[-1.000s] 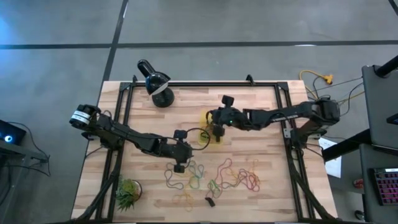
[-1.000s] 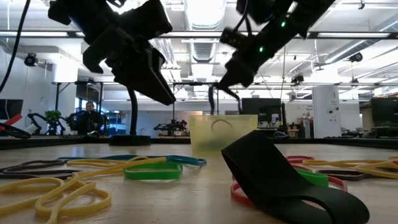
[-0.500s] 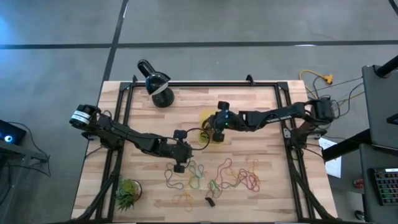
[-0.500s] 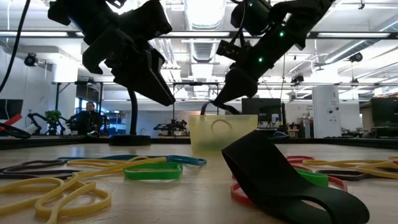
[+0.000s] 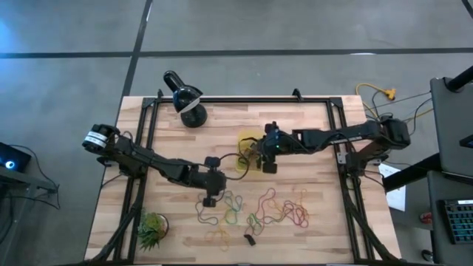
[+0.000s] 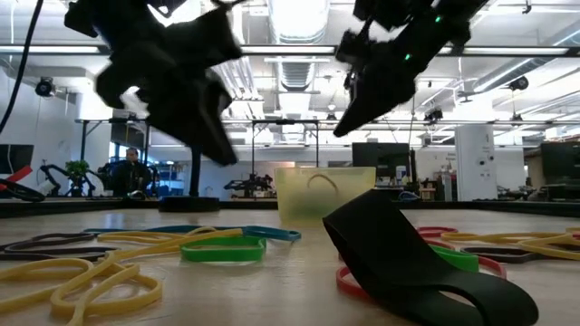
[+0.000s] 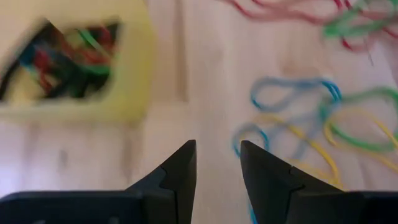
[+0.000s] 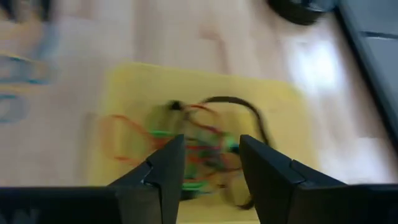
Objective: Pick and place rubber bands into bin
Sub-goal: Put the blue rubber band into the yellow bin
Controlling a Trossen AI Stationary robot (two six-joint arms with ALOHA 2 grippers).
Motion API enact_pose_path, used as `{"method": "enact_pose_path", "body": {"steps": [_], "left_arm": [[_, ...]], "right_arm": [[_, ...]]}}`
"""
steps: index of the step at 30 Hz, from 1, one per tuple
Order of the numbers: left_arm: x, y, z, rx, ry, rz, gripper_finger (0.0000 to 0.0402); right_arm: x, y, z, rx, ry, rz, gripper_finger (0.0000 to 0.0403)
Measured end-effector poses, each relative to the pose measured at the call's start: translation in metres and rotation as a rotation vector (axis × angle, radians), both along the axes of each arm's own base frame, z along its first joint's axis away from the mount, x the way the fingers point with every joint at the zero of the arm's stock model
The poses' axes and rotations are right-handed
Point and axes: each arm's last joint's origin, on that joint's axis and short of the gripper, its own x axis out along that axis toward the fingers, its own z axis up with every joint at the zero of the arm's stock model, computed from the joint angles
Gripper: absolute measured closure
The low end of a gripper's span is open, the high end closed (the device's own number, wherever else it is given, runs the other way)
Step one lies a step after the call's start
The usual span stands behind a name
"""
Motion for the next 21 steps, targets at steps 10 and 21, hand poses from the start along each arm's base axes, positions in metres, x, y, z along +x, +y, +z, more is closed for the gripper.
{"method": "enact_pose_path", "body": {"steps": [10,21], "left_arm": [[-0.007,0.0,-0.009,-0.085,0.076,0.047,0.0292],[0.001,-0.005,-0.033,-0.132,0.136,0.0,0.0292]], "right_arm": [[-0.011,0.049,0.008,0.099,0.015,0.125,0.0271],[-0.024,0.105,0.009,0.148,0.028,0.263,0.0289]]}}
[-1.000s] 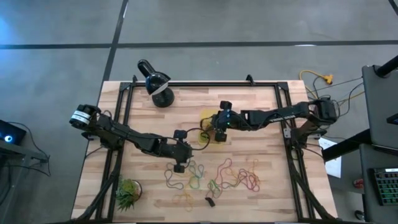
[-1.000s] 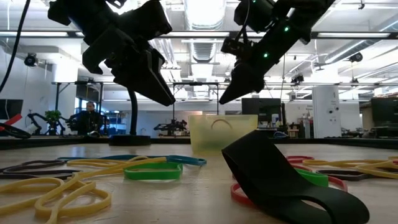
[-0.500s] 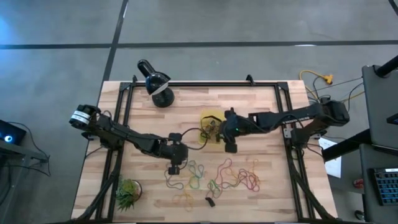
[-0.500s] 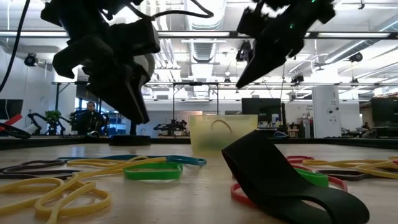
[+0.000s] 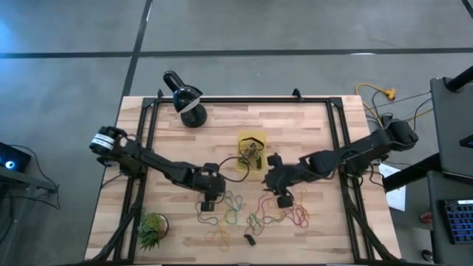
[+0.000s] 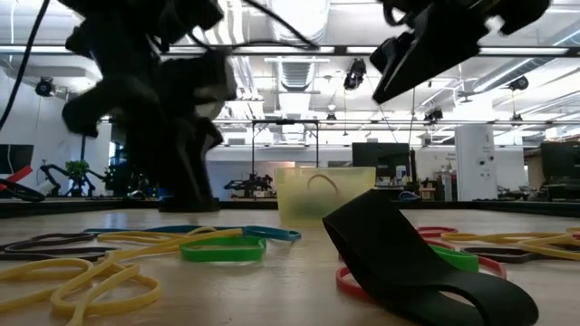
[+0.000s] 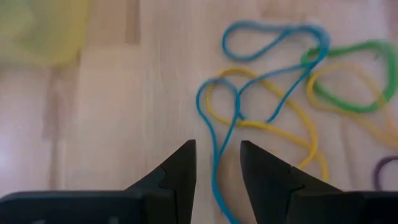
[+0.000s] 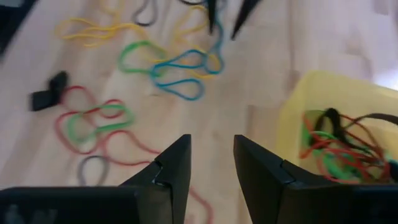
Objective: Pick and place rubber bands into bin
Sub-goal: Put the blue rubber band into the yellow bin
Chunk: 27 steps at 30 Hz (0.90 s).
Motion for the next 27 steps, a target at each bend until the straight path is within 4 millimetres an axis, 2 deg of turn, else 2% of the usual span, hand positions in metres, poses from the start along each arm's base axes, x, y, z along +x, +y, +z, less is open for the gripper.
{"method": "enact_pose_path", "body": {"steps": [5,11,14,20,27], "left_arm": [[0.002,-0.001,-0.014,0.012,0.047,0.001,0.0292],[0.003,0.0,-0.019,0.009,0.076,0.025,0.0298],[0.001,0.0,-0.021,0.003,0.105,0.048,0.0321],[-0.001,0.001,-0.022,0.012,0.13,0.046,0.0394],[-0.001,0.002,-0.02,0.083,0.109,0.076,0.04]], "right_arm": [[-0.007,0.017,0.001,0.018,0.005,0.031,0.0297],[-0.012,0.029,0.001,0.045,0.012,0.032,0.0308],[-0.013,0.032,0.001,0.046,0.012,0.038,0.0314],[-0.013,0.033,0.001,0.035,0.006,0.031,0.0328],[-0.014,0.033,0.001,0.034,0.008,0.032,0.034]]}}
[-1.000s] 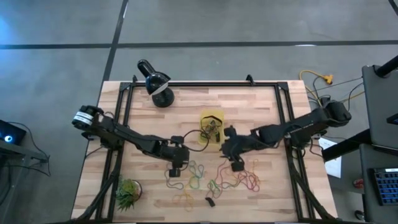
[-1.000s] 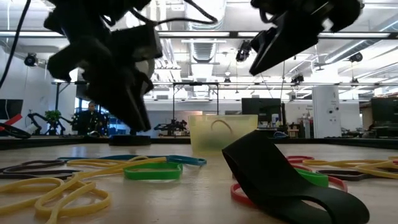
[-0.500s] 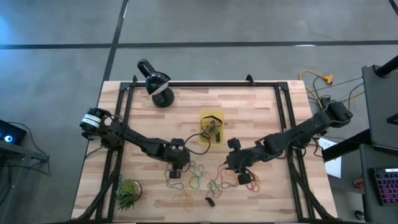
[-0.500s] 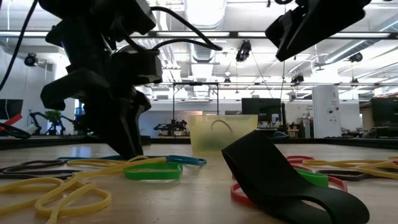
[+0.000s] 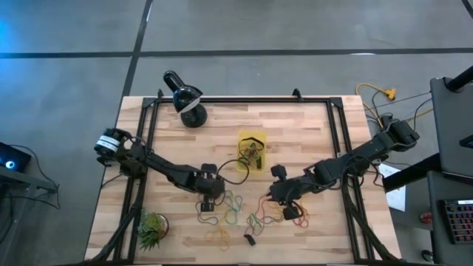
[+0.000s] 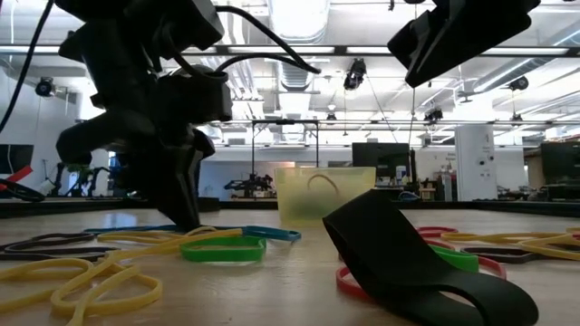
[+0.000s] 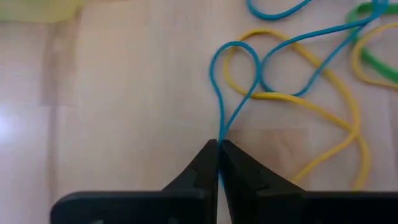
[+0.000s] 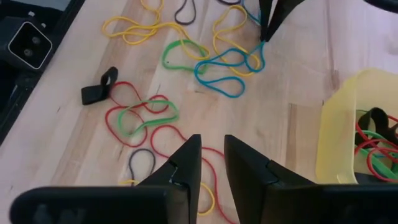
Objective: Pick and place rubber bands into bin
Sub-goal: Put the blue rubber band into the yellow bin
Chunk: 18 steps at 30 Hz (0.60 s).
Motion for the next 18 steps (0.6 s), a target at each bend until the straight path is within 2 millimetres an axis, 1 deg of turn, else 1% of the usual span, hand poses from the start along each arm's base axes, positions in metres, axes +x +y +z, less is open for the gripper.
{"method": "enact_pose_path", "body": {"steps": [6,10,13,18], "left_arm": [[0.006,0.002,0.01,0.135,-0.034,0.004,0.0402],[0.011,0.003,0.023,0.195,-0.102,0.022,0.0401],[0.014,0.002,0.032,0.231,-0.132,0.014,0.0401],[0.02,0.003,0.052,0.316,-0.206,0.014,0.0401]], "right_arm": [[-0.002,-0.001,-0.002,-0.011,0.025,0.0,0.0344],[-0.003,-0.002,-0.003,-0.018,0.044,-0.007,0.0344],[-0.005,-0.003,-0.005,-0.038,0.067,-0.045,0.0344],[-0.009,-0.007,-0.008,-0.094,0.102,-0.109,0.0344]]}}
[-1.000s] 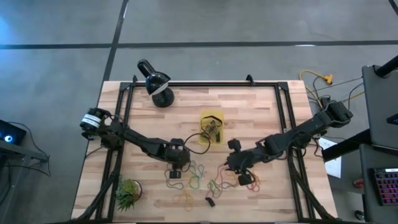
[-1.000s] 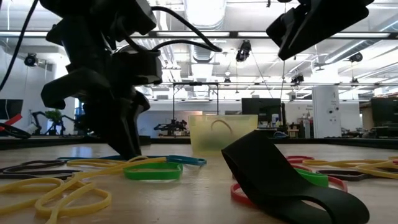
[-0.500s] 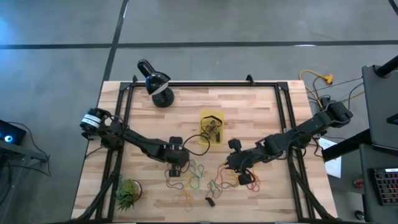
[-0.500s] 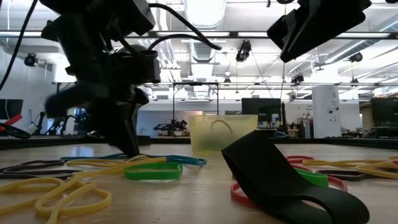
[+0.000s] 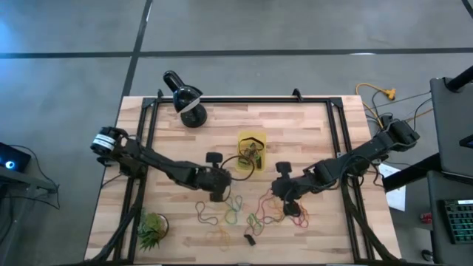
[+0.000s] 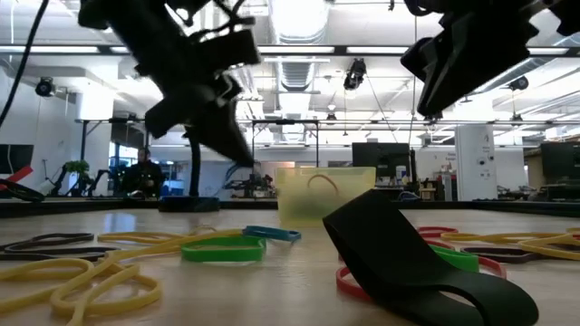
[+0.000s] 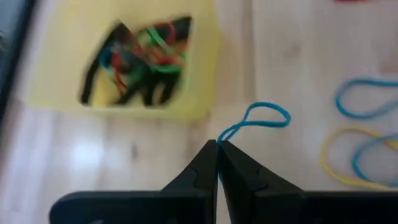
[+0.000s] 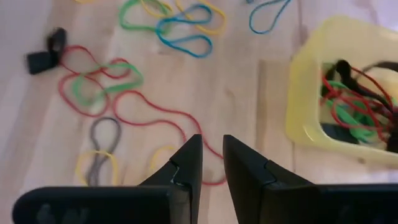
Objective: Pick and place rubber bands into bin
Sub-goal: Put the blue rubber band into the yellow bin
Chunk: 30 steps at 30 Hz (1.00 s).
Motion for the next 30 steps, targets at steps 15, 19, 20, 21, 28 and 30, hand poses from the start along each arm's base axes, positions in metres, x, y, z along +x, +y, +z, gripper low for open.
{"method": "enact_pose_path", "body": {"steps": [15,19,20,21,28,30], "left_arm": [[0.035,0.025,0.051,0.295,-0.199,-0.034,0.0401],[0.04,0.046,0.055,0.308,-0.238,0.024,0.0401],[0.041,0.051,0.056,0.309,-0.242,0.04,0.0401],[0.042,0.057,0.057,0.309,-0.246,0.055,0.0401],[0.046,0.094,0.06,0.268,-0.292,0.102,0.0401],[0.047,0.103,0.062,0.252,-0.317,0.107,0.0401]], "right_arm": [[-0.002,-0.002,-0.001,-0.028,0.016,-0.039,0.0344],[-0.002,-0.003,-0.002,-0.042,0.014,-0.052,0.0344],[-0.002,-0.003,-0.002,-0.042,0.014,-0.052,0.0344],[-0.002,-0.003,-0.002,-0.042,0.014,-0.052,0.0344],[-0.002,-0.003,-0.002,-0.042,0.014,-0.052,0.0344],[-0.002,-0.003,-0.002,-0.042,0.014,-0.052,0.0344]]}}
